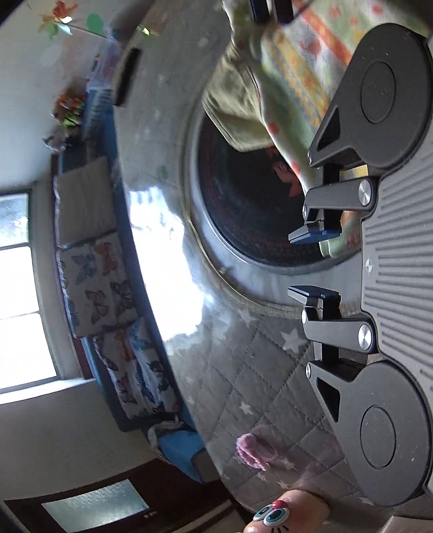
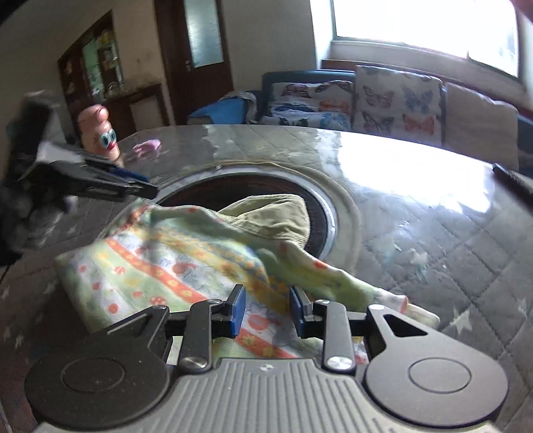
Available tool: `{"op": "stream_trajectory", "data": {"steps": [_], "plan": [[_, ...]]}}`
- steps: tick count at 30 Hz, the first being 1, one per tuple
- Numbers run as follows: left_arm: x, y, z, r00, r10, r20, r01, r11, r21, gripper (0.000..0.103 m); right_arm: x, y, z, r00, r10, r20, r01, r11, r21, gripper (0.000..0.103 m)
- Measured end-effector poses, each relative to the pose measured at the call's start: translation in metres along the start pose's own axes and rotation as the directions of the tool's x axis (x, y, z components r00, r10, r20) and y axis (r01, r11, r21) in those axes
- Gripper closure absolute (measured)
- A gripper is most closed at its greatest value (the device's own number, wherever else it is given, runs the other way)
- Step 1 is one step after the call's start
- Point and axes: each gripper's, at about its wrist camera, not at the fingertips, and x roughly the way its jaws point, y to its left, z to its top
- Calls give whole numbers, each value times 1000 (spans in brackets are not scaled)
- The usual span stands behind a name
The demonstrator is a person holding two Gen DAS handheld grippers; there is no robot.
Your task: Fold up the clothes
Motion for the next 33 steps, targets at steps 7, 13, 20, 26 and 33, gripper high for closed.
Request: {"op": "stream_trajectory", "data": {"steps": [7,13,20,26,33], "plan": [[-13,-53,9,978,-209,30,206,976,62,74,17,7,16,1000,2,30,-3,1000,14,77],[13,-62,12,977,-213,-2,213,977,32,76,39,-6,14,1000,-14,-1,14,998,67,82],[30,-67,15,978,-207,-17,207,978,1,73,30,1,16,999,-27,19,26,999,30,83],[-16,-47,0,982,-179,52,180,984,-15,75,6,32,16,997,52,49,-50,998,-46,77],[-52,-52,-43,980,-184,71,182,983,27,76,-2,74,-2,993,116,37,-108,978,-180,77]]}}
